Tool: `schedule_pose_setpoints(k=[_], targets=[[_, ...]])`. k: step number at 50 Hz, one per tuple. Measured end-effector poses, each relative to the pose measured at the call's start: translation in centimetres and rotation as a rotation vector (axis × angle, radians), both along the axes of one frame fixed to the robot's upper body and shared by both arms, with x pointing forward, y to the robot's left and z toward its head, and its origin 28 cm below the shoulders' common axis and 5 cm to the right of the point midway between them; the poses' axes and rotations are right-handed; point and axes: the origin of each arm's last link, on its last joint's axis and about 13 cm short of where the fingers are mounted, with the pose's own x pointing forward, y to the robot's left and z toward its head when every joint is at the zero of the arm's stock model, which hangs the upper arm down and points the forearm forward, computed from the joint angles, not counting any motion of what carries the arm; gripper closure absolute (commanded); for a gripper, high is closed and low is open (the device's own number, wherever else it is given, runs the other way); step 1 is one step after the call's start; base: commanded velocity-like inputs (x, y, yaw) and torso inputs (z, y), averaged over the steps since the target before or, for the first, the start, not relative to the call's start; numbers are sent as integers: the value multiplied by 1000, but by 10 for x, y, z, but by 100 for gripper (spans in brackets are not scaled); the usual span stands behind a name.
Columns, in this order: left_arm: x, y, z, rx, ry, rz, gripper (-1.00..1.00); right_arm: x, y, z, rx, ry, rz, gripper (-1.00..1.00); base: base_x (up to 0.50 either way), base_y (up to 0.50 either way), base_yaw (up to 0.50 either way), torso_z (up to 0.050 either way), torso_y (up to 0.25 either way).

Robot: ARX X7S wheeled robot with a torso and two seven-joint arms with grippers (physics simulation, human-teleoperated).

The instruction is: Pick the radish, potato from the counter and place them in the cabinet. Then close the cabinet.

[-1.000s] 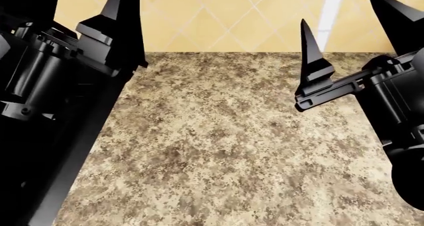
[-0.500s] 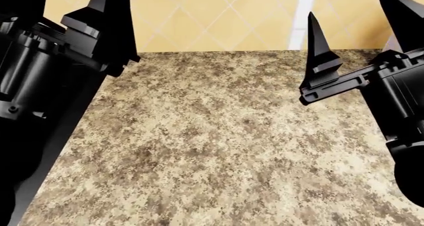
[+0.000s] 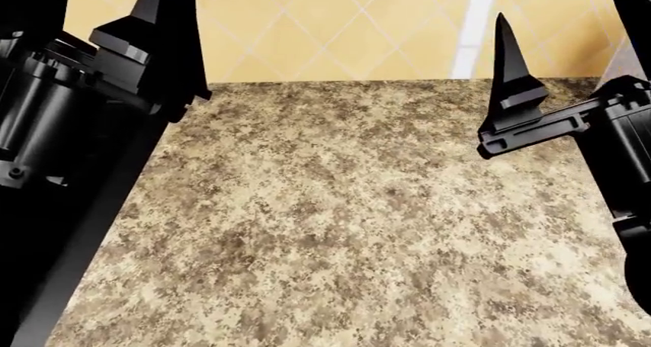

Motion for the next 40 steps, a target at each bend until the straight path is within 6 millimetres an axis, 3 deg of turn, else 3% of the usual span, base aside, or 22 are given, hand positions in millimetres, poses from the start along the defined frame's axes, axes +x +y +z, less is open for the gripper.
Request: schedule_pose_setpoints(k=[22,40], targets=[[-2,4,-5,-7,46,76,-100,-32,-33,0,61,-21,-173,-100,0,0,0,0,0],[-6,7,-3,-50,74,115,-100,-61,-57,20,179,-151,-390,-100,0,0,0,0,0]])
